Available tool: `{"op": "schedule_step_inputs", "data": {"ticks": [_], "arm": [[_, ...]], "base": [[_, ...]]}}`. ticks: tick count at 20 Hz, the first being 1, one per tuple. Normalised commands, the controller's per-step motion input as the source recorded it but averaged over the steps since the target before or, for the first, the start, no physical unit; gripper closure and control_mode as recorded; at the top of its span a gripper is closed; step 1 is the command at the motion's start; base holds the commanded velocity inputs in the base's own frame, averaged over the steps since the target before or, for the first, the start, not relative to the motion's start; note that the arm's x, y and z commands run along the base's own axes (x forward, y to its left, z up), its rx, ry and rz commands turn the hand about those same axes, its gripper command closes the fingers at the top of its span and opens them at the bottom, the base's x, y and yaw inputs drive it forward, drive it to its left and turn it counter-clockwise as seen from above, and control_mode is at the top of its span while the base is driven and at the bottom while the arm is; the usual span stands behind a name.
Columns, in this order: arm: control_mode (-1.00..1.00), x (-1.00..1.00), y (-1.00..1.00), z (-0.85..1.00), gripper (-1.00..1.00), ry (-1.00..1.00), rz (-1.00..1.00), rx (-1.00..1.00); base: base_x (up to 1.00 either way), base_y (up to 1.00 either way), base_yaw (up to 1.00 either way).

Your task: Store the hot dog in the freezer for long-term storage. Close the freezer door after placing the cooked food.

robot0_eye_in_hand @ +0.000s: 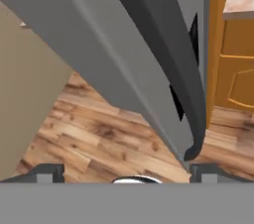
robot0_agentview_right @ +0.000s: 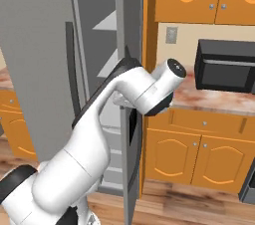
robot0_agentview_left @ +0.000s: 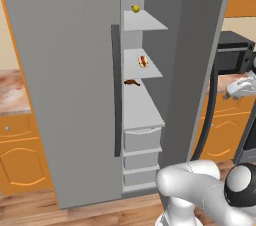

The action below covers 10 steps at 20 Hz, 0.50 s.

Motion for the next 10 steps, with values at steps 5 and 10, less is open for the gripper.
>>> {"op": "schedule_step_inputs", "data": {"ticks": [5,10], "arm": [[-1.00,0.44,-0.21,0.00,-1.00,-0.08,0.05,0.10],[-1.00,0.31,-0.03,-0.01,-1.00,-0.14,0.05,0.10]], "base": [[0.00,0.00,0.00],[0.00,0.00,0.00]]}}
